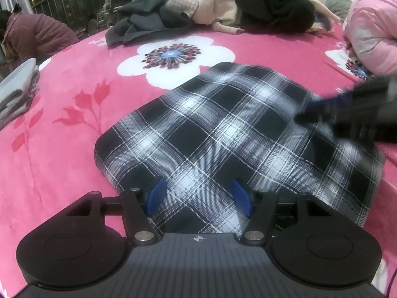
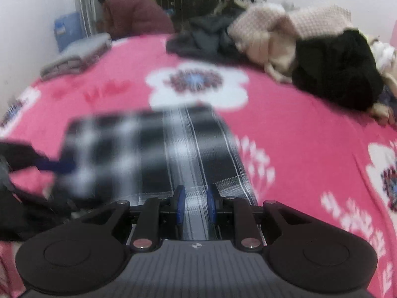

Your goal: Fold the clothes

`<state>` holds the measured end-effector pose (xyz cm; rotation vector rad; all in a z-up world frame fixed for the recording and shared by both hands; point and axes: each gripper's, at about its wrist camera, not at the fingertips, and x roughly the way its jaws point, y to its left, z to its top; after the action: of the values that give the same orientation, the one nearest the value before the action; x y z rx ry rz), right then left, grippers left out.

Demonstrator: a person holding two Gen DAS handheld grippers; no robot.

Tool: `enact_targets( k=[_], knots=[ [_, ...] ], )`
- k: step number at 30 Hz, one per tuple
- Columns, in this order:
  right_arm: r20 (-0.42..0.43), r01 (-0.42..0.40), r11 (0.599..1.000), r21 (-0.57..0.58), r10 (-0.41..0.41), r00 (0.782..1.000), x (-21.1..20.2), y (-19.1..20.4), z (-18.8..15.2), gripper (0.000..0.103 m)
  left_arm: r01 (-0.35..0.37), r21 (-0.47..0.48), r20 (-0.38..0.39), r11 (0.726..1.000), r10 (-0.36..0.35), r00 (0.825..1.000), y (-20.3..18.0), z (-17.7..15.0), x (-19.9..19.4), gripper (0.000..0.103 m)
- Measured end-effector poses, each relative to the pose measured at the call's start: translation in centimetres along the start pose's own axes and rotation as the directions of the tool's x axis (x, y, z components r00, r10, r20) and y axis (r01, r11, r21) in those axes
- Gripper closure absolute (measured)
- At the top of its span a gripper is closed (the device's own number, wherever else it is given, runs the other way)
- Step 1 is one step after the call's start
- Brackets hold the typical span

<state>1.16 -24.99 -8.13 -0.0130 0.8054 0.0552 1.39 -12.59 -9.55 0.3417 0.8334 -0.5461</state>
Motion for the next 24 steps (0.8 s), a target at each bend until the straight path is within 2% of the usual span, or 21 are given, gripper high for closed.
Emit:
enact_targets(
  k=[4, 7, 10, 12, 15, 21, 24],
  knots=[
    [0.02, 0.0, 1.0, 0.029, 0.0, 1.0, -0.9, 0.1, 0.7, 0.082, 0.019, -0.016, 0.031, 1.0, -0.018, 0.999, 0.3, 0.1, -1.9, 0.044],
    [0.042, -0.01, 1.0, 0.015, 0.009, 0.999, -2.5, 0.5, 0.7, 0.082, 0.032, 0.013, 0.048, 0.999, -0.032, 0.998, 0.2, -0.2, -3.4, 0.044],
    [0.031, -0.015, 1.0, 0.009, 0.015, 0.999, -3.1, 0.4, 0.0, 0.082, 0.042, 0.041, 0.005, 0.998, -0.042, 0.999, -0.2, -1.3, -3.0, 0.044],
    [0.002, -0.007, 1.0, 0.004, 0.007, 1.0, -2.1, 0.1, -1.0, 0.082, 0.042, 0.055, -0.028, 0.998, -0.04, 0.999, -0.5, -2.2, -2.2, 0.043],
    [0.0, -0.005, 1.0, -0.002, 0.005, 1.0, -1.6, 0.0, -1.4, 0.082, 0.028, 0.064, -0.009, 0.998, -0.028, 1.0, -0.8, -2.9, -1.8, 0.042],
    [0.01, 0.002, 1.0, 0.022, -0.002, 1.0, -4.1, 0.1, -1.0, 0.082, 0.021, 0.074, -0.003, 0.997, -0.021, 1.0, -0.4, -2.7, -3.9, 0.043],
    [-0.014, 0.024, 1.0, 0.02, -0.024, 1.0, -4.3, -0.2, -2.0, 0.082, 0.033, 0.074, -0.021, 0.997, -0.032, 0.999, -0.5, -3.7, -4.1, 0.042]
  ],
)
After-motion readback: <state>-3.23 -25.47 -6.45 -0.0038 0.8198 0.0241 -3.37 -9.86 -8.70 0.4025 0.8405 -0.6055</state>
